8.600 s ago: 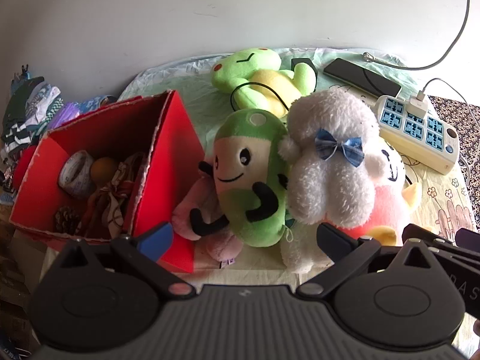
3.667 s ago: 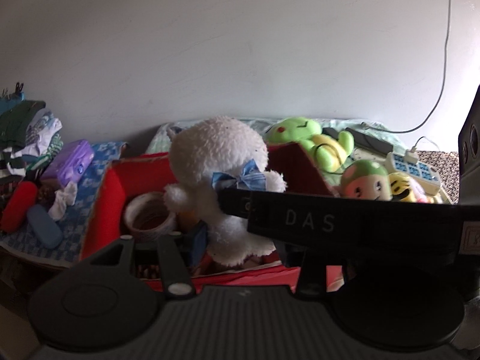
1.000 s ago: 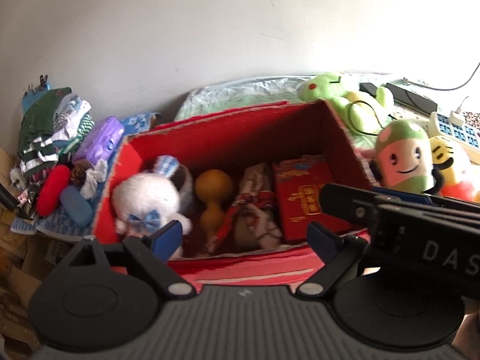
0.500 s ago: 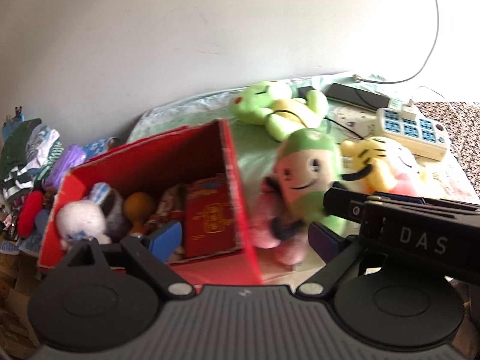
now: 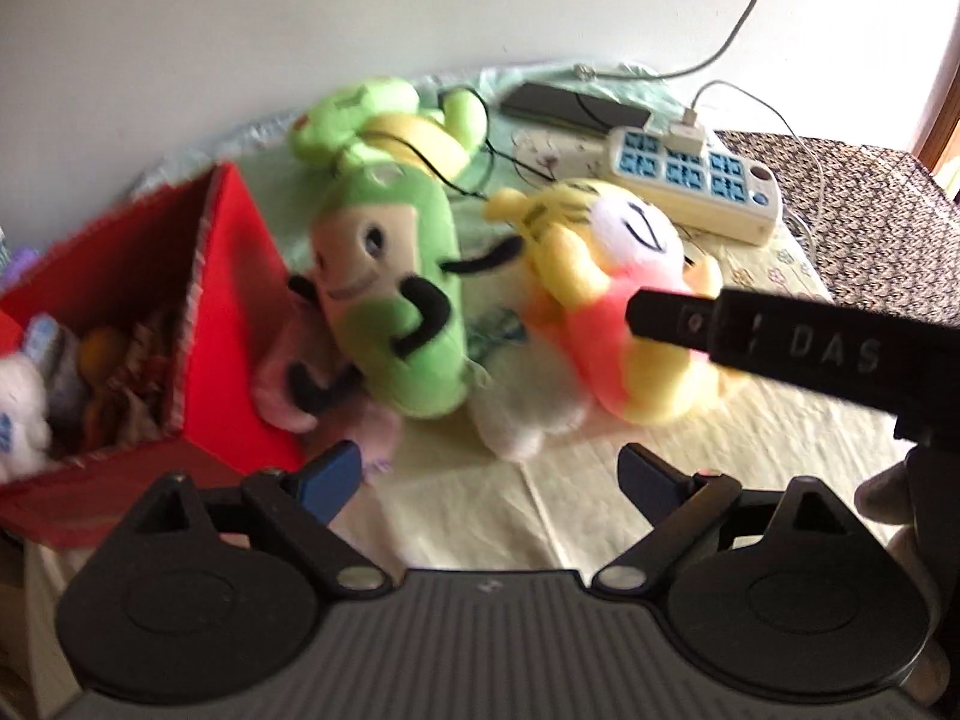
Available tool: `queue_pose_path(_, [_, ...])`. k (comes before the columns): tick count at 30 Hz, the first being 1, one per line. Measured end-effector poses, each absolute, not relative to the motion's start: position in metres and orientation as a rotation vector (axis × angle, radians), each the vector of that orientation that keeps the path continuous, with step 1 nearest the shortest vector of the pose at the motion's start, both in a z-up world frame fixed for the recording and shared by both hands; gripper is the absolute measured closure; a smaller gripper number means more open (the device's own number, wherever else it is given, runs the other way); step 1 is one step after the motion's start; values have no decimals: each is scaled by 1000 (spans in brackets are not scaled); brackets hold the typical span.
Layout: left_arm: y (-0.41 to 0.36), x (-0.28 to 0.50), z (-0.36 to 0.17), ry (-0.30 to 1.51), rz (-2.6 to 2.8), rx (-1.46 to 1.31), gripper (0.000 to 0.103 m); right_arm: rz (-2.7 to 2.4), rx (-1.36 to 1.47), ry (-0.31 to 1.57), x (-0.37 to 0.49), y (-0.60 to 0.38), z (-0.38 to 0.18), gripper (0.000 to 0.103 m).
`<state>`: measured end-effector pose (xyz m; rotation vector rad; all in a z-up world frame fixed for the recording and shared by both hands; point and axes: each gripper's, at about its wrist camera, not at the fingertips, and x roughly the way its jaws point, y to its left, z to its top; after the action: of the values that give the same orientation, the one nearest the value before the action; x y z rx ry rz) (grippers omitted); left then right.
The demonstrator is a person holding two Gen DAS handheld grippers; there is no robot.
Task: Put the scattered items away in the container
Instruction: 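Move the right gripper to the yellow tiger plush with pink body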
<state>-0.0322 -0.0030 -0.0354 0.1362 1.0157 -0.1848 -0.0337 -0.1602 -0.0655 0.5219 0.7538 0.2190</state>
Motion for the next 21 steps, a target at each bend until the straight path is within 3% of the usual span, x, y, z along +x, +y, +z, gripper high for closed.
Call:
queue_pose_path(13, [10, -17, -26, 927, -180, 44, 16, 185, 568, 751, -19, -198, -85, 52])
queue_pose_path(21, [-14, -5, -42, 955, -363, 24, 46, 178, 613, 798, -10, -206, -103, 57])
